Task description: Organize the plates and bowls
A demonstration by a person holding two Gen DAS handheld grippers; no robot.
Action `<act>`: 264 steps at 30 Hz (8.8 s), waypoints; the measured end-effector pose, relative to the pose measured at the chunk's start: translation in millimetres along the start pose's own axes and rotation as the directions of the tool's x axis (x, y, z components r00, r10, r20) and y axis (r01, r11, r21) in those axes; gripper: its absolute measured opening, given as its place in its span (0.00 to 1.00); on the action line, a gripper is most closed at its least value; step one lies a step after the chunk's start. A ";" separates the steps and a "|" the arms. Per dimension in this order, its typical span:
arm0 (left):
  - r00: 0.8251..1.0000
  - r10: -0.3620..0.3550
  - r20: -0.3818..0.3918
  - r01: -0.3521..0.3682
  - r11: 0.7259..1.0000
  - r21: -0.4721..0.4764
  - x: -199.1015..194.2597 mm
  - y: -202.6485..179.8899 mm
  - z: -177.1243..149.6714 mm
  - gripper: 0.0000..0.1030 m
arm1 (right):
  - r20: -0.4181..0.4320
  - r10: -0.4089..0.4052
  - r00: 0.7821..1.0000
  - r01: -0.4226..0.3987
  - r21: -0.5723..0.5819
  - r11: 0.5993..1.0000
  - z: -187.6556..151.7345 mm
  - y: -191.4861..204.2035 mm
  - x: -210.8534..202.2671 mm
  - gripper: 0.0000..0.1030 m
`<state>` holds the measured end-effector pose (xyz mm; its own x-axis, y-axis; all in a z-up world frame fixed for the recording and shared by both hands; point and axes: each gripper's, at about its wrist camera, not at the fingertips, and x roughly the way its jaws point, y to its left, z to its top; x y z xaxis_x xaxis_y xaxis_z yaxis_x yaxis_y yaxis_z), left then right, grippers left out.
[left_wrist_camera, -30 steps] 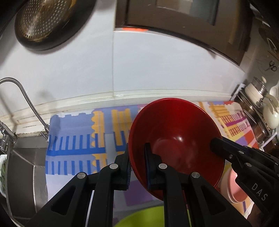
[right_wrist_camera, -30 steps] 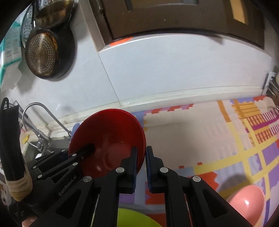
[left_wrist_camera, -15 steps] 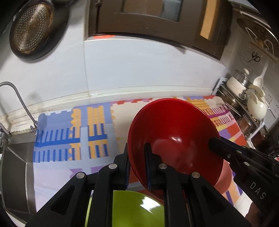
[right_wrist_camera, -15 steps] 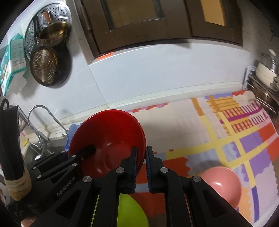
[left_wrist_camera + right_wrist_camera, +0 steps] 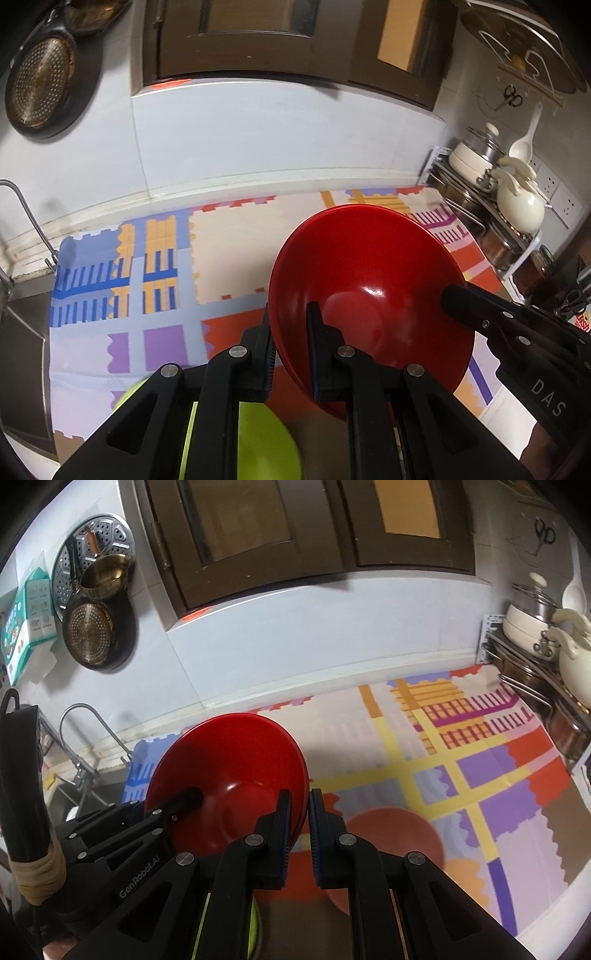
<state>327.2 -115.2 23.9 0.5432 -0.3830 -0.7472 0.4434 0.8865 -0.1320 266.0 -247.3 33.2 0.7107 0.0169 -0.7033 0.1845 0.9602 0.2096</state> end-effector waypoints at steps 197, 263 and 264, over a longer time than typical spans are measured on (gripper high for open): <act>0.954 0.209 -0.214 -0.277 0.886 -0.373 -37.4 101.3 -120.6 0.27 | -0.333 0.211 0.919 -0.237 -0.037 0.971 -73.8 76.4 48.5 0.26; 0.946 0.299 0.123 -0.283 0.950 -0.128 -124.9 107.0 -163.6 0.88 | 0.000 0.046 0.999 -0.045 -0.136 0.990 -137.1 117.2 -29.9 0.71; 0.943 0.303 0.138 -0.288 0.950 -0.121 -129.9 103.0 -166.5 0.88 | 0.014 0.045 0.999 -0.043 -0.140 0.989 -139.7 115.6 -36.1 0.73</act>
<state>183.6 69.1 -1.1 0.7453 -0.1279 -0.6544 0.1785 0.9839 0.0110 166.8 -98.0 -12.1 0.7279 0.0562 -0.6833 0.0573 0.9882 0.1423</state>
